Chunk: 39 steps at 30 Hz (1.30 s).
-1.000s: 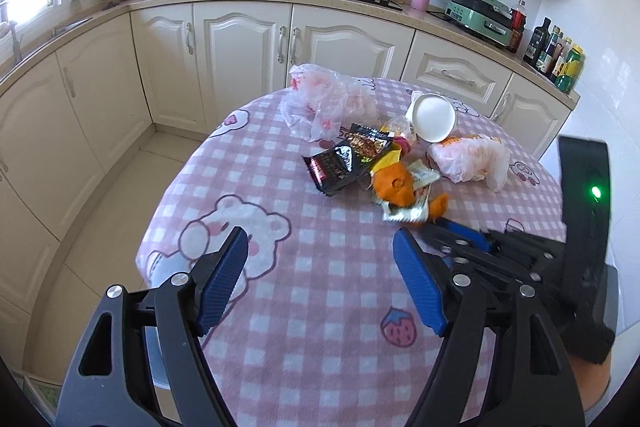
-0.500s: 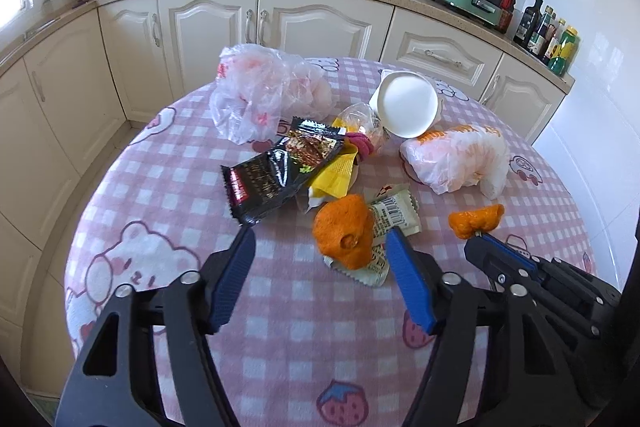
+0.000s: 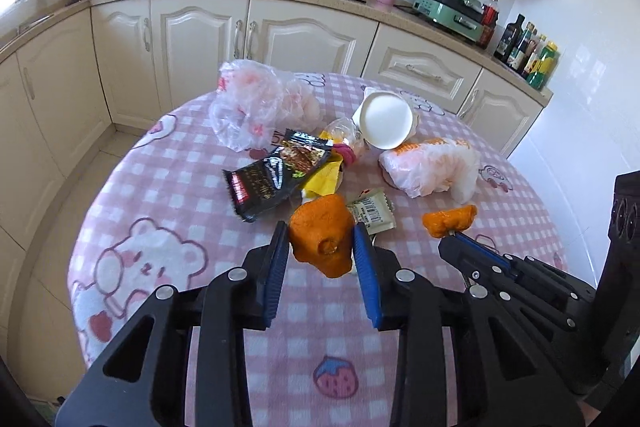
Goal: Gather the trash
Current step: 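Carry both orange pieces to the bucket and open both tools to drop them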
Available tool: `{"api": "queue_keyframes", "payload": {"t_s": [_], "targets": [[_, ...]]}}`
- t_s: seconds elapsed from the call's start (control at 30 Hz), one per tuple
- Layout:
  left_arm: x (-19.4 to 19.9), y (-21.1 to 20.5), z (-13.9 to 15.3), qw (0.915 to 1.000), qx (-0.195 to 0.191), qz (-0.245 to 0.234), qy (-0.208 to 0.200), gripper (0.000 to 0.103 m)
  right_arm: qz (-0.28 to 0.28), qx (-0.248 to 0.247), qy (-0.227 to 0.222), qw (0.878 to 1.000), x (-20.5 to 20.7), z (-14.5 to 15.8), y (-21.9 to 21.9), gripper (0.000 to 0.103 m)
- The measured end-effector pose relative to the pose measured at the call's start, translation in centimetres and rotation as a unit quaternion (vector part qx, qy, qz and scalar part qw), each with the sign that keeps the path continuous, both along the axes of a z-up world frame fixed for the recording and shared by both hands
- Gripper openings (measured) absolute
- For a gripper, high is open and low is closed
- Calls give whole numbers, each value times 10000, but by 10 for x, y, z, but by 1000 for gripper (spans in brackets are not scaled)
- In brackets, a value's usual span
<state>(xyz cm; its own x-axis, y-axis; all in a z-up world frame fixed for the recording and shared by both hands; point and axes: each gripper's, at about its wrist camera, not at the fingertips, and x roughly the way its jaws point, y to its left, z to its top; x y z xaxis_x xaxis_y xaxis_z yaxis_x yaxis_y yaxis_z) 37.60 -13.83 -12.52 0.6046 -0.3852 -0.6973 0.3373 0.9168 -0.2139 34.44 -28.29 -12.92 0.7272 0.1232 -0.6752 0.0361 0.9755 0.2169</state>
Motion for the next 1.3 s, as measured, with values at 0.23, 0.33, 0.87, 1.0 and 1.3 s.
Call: {"api": "queue_keyframes", "payload": {"t_s": [0.23,0.33,0.87,1.0,1.3], "targets": [[-30,52,13,9994,-73,323,-86,31,455,93,-282,9985,-22,31,45,5],[-46,85,17,9984,-62,542,-146,31,754,145,-339,9965,-29,40,76,5],[-109,297,-4,9745,-2,2241,76,31,2711,270,156,9621,-38,15,320,5],[-109,332,-20,9672,-70,2526,242,31,2935,172,342,9552,-29,-3,368,5],[-91,359,-52,9617,-159,2682,552,31,2849,-63,485,9573,4,-35,421,30]]}}
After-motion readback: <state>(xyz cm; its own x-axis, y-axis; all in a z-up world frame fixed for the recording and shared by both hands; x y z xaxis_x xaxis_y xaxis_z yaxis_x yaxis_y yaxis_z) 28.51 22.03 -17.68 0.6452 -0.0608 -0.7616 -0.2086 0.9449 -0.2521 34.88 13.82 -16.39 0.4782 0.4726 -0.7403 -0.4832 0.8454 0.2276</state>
